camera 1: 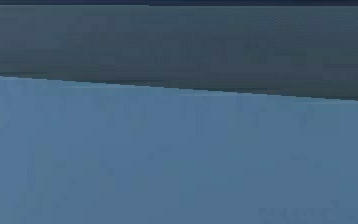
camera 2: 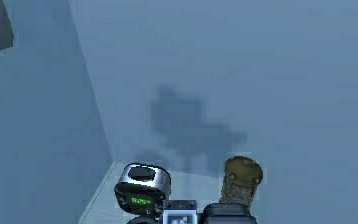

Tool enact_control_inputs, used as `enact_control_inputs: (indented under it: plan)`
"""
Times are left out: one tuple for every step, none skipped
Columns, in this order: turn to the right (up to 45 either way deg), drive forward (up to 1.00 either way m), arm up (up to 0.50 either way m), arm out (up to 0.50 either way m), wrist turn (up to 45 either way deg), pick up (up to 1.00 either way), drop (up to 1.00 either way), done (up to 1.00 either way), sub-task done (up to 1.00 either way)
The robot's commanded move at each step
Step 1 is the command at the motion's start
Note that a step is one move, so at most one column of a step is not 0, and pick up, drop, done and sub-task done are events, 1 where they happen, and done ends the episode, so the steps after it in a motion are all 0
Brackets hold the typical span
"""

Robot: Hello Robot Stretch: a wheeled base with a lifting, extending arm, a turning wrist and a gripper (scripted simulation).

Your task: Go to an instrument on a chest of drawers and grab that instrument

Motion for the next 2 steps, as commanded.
enact_control_inputs:
  plan:
    - [0.0,0.00,0.00,0.08,0.0,0.00,0.00,0.00,0.00]
    - [0.0,0.00,0.00,0.00,45.0,0.00,0.00,0.00,0.00]
